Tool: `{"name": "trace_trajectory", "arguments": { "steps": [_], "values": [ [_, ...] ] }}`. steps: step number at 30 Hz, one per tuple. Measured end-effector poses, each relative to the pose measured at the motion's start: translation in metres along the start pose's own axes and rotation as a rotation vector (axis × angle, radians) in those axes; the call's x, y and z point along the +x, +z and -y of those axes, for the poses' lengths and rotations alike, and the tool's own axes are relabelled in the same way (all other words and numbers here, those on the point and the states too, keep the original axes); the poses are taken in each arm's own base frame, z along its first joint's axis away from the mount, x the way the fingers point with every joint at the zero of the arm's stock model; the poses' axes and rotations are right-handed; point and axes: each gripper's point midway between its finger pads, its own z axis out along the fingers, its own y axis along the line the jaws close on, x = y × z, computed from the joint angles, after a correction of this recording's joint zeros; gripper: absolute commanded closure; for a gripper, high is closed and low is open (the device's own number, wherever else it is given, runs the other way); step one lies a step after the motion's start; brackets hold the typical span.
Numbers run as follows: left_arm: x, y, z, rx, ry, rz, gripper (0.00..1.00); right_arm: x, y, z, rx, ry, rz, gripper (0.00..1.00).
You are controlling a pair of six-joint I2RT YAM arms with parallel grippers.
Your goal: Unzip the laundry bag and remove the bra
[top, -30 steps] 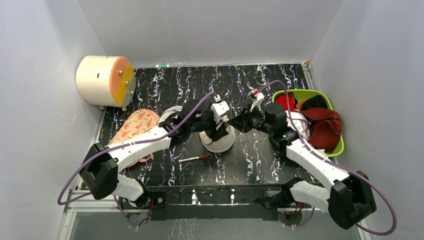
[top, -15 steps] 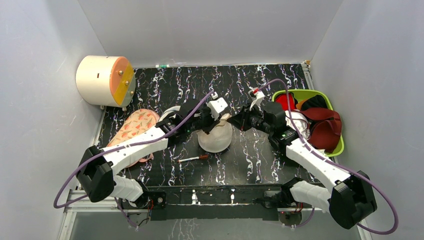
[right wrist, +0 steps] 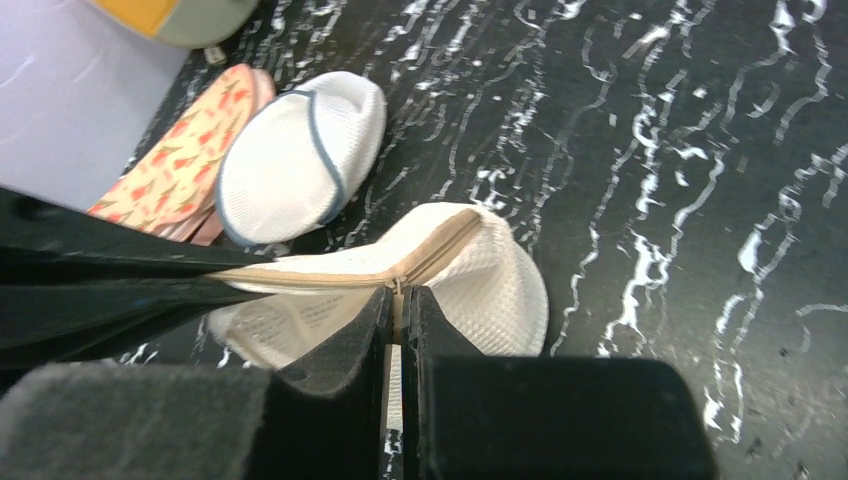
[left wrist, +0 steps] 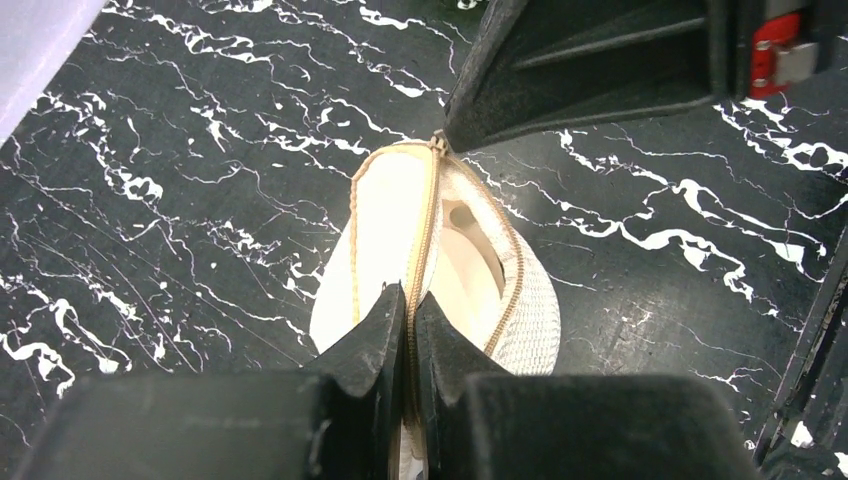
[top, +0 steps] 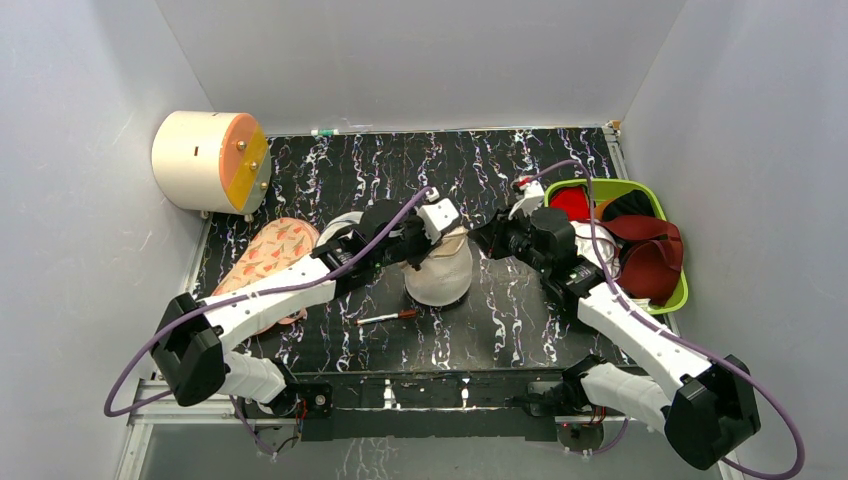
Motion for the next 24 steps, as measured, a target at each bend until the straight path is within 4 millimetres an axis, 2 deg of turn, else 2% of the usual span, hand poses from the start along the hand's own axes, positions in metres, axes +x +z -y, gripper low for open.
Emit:
{"name": "trace_trajectory", "arguments": {
  "steps": [9,14,18,22,24],
  "values": [
    [-0.014,-0.014,0.005,0.014,0.02,0.073,1.0,0.002,-0.001,0.026,0.121,0.017,0.0,1.0],
    [-0.018,-0.014,0.008,0.024,0.029,0.101,1.0,-0.003,-0.003,0.042,0.154,0.066,0.01,1.0],
    [-0.02,-0.014,0.007,0.017,0.031,0.114,1.0,0.002,0.001,0.058,0.165,0.138,-0.03,1.0],
    [-0.015,-0.012,0.005,-0.001,0.026,0.094,0.95,0.006,0.006,0.058,0.126,0.17,-0.087,1.0],
    [-0.014,-0.012,0.004,-0.007,0.025,0.089,0.88,0.004,0.005,0.055,0.104,0.167,-0.096,1.0]
  ]
}}
